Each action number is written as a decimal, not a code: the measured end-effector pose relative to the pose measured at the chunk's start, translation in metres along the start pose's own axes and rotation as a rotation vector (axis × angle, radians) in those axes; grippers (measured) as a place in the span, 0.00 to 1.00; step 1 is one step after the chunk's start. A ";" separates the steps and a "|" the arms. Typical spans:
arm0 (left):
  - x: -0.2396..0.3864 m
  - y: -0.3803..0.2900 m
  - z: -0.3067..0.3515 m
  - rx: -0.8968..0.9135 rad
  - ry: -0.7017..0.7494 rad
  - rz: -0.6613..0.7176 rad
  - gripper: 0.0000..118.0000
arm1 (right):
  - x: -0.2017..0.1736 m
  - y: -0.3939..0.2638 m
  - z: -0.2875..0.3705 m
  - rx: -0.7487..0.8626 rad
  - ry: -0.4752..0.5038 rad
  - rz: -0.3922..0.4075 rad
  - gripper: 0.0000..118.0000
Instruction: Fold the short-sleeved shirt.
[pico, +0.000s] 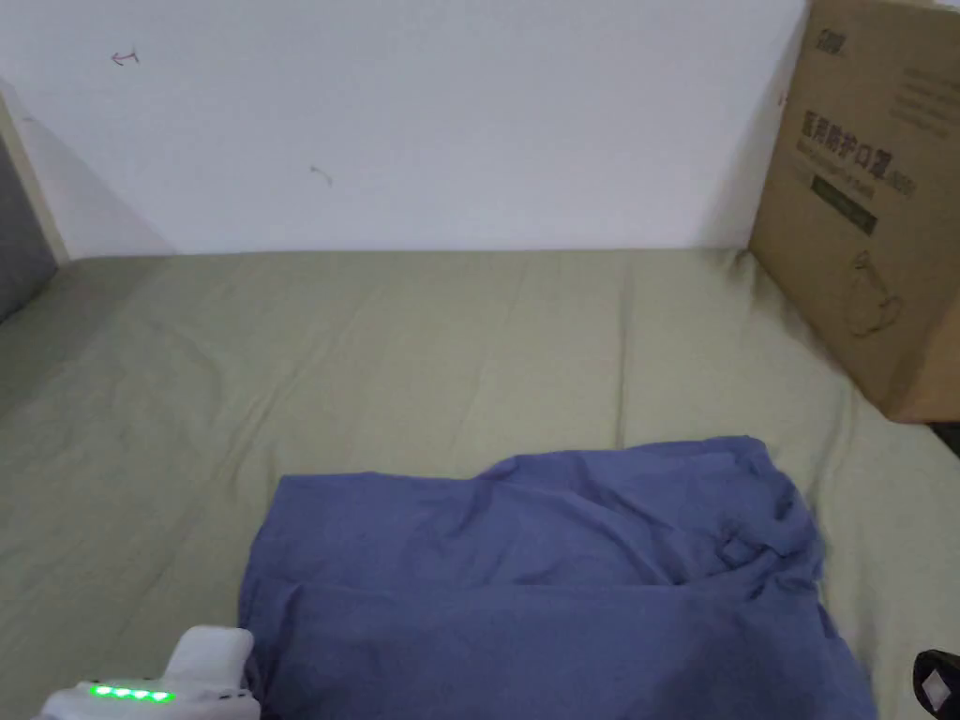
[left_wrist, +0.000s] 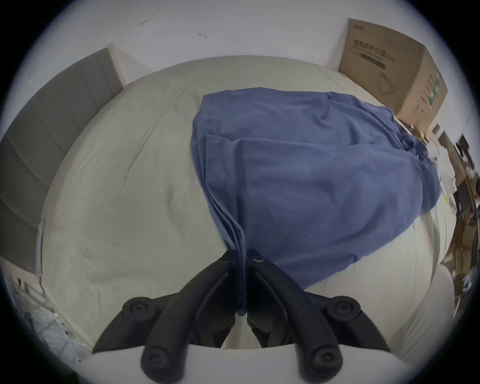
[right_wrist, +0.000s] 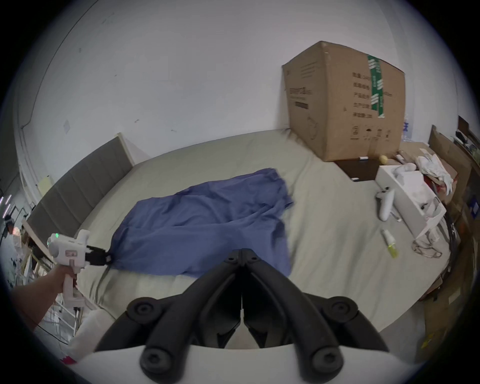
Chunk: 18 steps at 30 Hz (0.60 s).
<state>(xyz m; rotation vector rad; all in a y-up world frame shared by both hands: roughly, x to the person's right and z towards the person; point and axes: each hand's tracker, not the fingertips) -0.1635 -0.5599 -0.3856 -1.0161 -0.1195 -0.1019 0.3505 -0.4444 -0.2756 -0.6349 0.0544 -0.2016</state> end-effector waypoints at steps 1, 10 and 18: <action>-0.005 0.001 0.001 -0.004 -0.016 0.015 0.04 | 0.013 0.008 -0.001 -0.005 -0.009 -0.043 0.00; -0.017 0.007 0.036 0.048 -0.005 0.049 0.04 | 0.072 0.010 -0.107 -0.351 0.115 -0.360 0.99; -0.020 0.007 0.029 0.014 -0.013 0.101 0.04 | 0.068 -0.003 -0.175 -0.487 0.073 -0.347 0.94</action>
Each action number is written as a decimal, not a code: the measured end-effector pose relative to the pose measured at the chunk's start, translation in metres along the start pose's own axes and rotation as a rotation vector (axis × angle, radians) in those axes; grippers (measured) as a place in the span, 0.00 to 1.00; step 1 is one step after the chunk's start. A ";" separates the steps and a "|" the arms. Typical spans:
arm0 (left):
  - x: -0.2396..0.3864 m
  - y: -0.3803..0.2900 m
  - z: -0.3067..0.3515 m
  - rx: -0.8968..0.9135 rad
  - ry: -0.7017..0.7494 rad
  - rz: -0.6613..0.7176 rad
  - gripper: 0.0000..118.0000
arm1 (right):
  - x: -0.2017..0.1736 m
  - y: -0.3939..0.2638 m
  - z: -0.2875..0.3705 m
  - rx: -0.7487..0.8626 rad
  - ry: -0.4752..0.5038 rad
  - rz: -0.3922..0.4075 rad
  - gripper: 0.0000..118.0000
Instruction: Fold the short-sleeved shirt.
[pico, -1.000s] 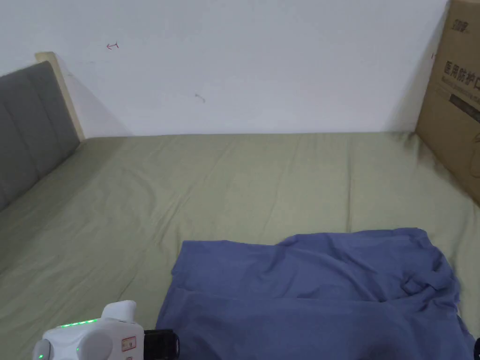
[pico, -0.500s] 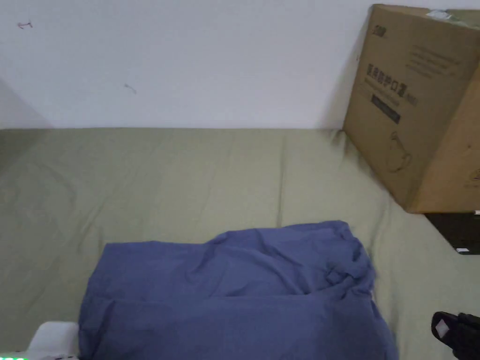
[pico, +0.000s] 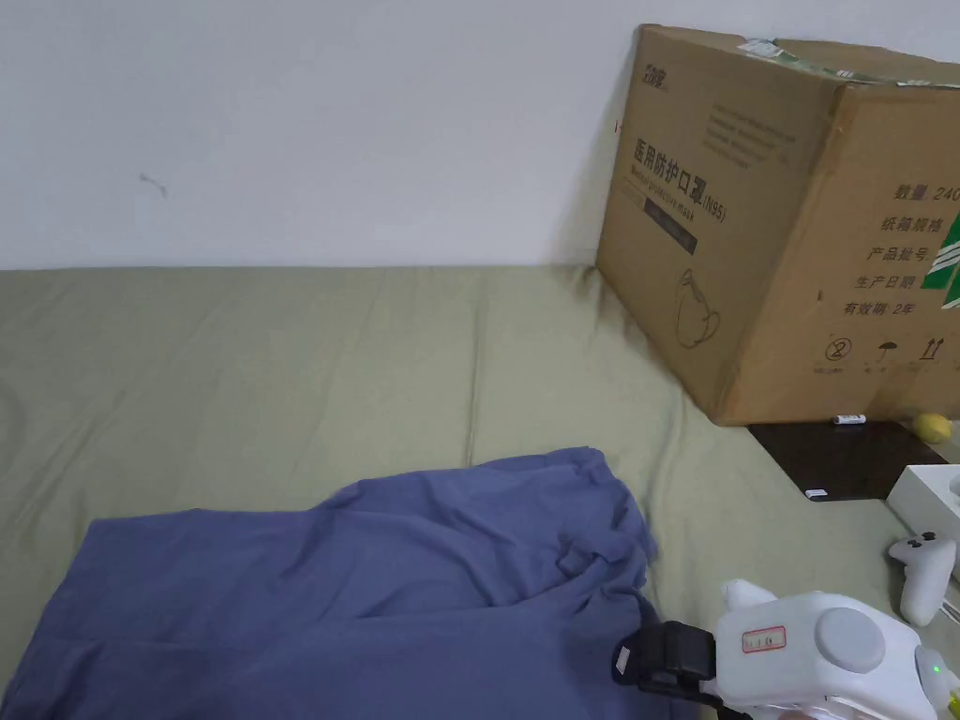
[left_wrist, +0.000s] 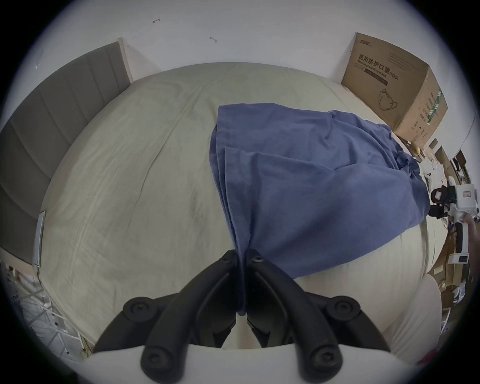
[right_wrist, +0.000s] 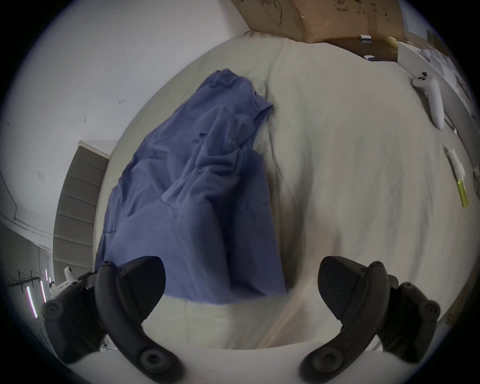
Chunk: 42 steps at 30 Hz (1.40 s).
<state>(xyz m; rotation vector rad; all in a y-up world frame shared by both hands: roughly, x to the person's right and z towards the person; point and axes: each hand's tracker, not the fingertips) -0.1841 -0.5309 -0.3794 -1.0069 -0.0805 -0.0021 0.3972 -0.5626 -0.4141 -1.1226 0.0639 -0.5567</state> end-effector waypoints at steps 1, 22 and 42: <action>0.001 0.000 -0.002 -0.004 0.004 -0.001 0.04 | 0.002 0.002 -0.001 0.008 -0.001 -0.002 0.89; -0.010 -0.005 0.054 -0.002 -0.027 -0.028 0.04 | 0.000 -0.047 0.092 0.002 0.108 -0.009 0.08; -0.018 -0.063 0.115 0.221 -0.068 0.140 0.99 | -0.039 -0.108 0.150 0.330 -0.089 0.143 0.93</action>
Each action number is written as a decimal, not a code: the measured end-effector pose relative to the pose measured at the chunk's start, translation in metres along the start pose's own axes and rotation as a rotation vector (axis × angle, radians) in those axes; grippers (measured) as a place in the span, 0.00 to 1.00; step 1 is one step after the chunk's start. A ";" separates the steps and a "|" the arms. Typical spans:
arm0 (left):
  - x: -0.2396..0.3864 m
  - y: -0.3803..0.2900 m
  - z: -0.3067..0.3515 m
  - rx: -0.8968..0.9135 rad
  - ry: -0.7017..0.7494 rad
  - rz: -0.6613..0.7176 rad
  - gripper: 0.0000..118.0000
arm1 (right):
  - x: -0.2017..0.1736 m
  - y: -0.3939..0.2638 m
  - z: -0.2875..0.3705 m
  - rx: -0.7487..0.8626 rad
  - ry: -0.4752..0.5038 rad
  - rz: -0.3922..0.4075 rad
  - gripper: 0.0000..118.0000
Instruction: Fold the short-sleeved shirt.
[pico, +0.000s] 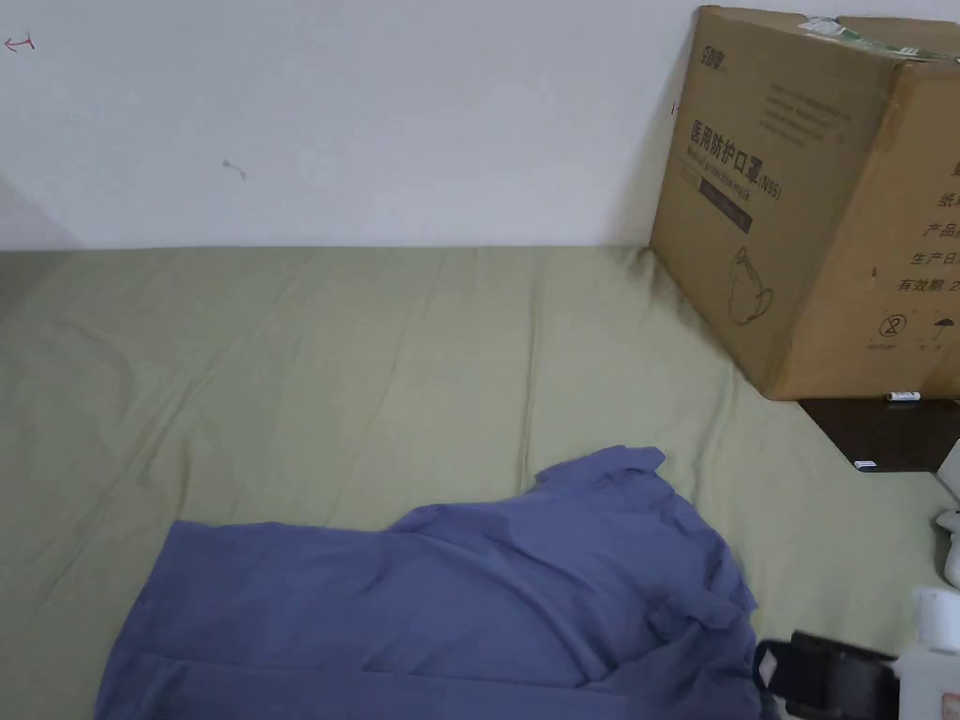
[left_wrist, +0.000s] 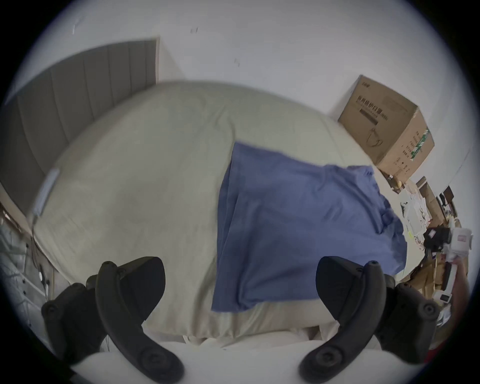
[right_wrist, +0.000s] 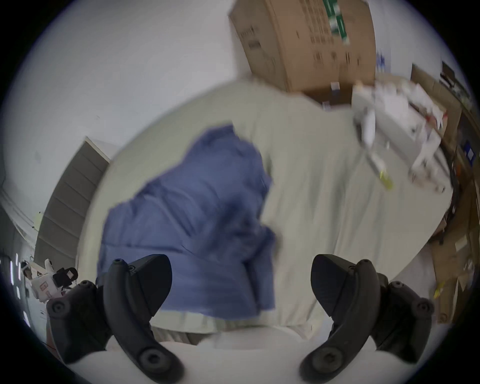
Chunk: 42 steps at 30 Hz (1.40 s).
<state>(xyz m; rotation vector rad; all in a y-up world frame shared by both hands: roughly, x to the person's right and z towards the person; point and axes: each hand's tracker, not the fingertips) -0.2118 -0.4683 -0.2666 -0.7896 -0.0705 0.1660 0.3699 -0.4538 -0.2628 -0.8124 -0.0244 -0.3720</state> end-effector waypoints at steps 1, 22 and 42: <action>0.007 0.007 0.009 0.046 -0.020 -0.013 0.99 | -0.012 0.006 0.012 0.038 0.027 0.008 0.92; -0.007 0.188 -0.159 -0.186 -0.159 -0.167 0.00 | -0.091 0.028 0.001 0.259 0.114 0.222 0.00; -0.003 0.147 -0.261 -0.302 0.013 -0.379 0.00 | -0.039 0.094 -0.108 0.071 0.058 0.174 0.00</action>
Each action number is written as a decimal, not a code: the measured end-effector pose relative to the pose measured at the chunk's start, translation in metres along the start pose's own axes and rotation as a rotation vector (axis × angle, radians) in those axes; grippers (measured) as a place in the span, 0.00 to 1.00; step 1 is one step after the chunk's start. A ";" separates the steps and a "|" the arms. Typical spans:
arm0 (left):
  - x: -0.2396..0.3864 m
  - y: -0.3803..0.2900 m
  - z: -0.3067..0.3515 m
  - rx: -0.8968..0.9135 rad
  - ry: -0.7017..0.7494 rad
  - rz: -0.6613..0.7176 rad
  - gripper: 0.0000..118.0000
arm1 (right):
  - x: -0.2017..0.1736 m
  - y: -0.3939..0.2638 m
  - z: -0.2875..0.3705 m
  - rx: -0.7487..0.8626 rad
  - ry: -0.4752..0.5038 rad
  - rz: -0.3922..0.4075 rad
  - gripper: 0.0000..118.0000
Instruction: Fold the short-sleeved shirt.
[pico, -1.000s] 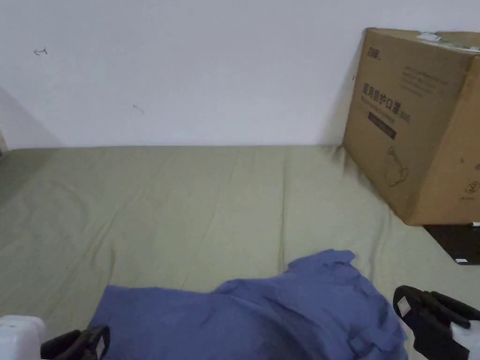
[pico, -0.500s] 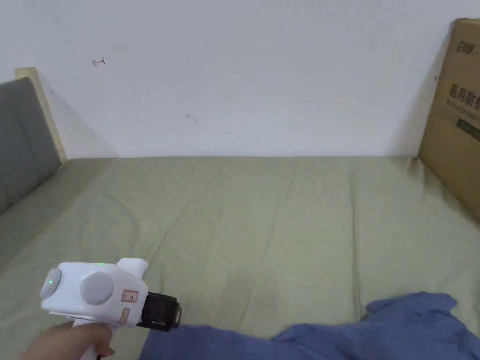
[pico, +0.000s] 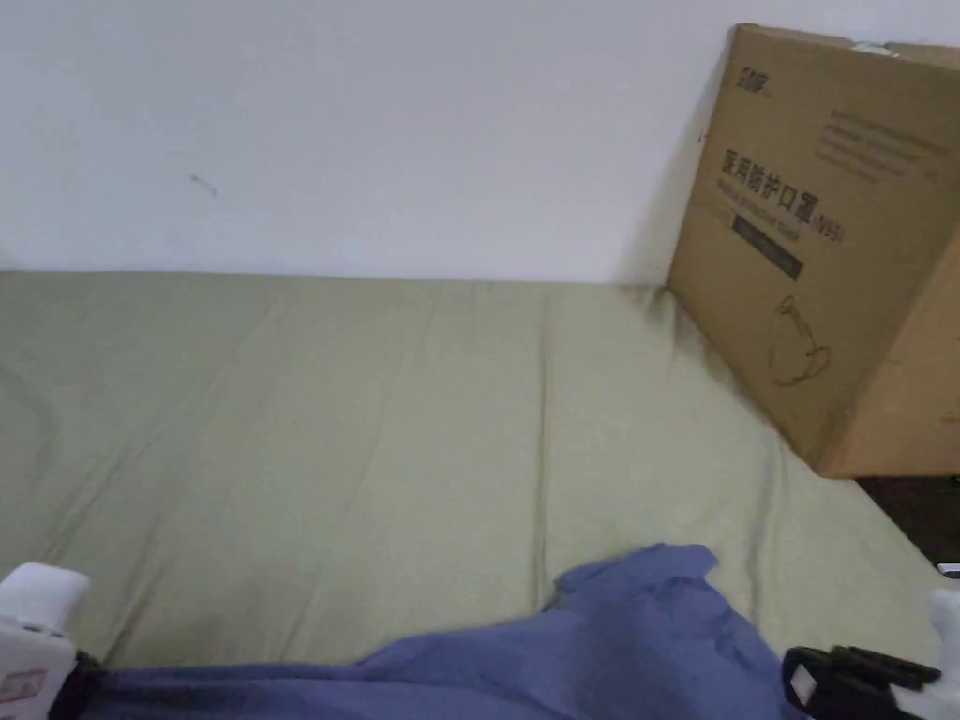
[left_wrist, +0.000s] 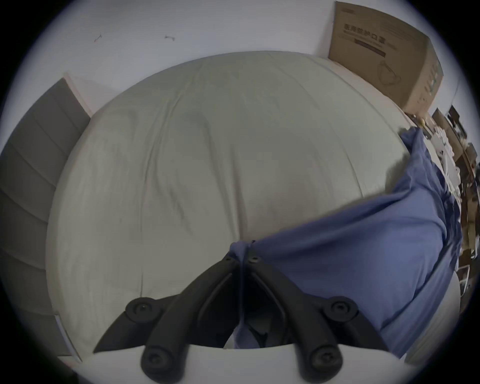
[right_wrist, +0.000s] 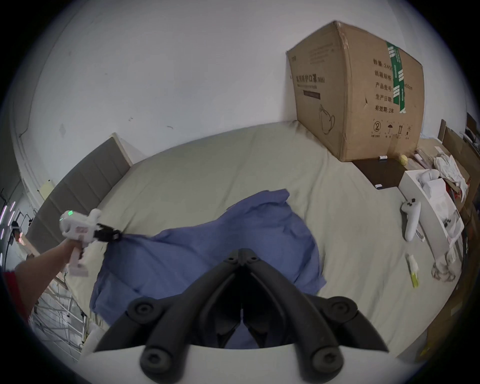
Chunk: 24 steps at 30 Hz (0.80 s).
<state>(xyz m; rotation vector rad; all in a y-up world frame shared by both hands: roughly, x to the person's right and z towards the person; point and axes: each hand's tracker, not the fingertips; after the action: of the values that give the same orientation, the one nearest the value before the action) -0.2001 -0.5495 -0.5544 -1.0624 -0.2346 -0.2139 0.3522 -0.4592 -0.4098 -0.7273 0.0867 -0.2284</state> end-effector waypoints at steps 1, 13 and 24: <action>-0.002 0.002 0.005 -0.001 -0.008 0.003 0.00 | 0.003 0.016 -0.013 -0.038 -0.008 -0.024 0.00; -0.007 -0.002 0.061 0.053 -0.031 0.049 0.00 | 0.055 0.087 -0.214 -0.509 -0.196 -0.027 0.99; -0.002 -0.014 0.053 0.025 -0.027 0.076 0.00 | 0.041 0.074 -0.170 -0.374 -0.111 0.119 0.00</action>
<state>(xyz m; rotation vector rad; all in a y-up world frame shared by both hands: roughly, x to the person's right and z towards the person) -0.2103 -0.5088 -0.5188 -1.0479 -0.2207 -0.1284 0.3781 -0.5261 -0.5859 -1.1017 0.0668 -0.0568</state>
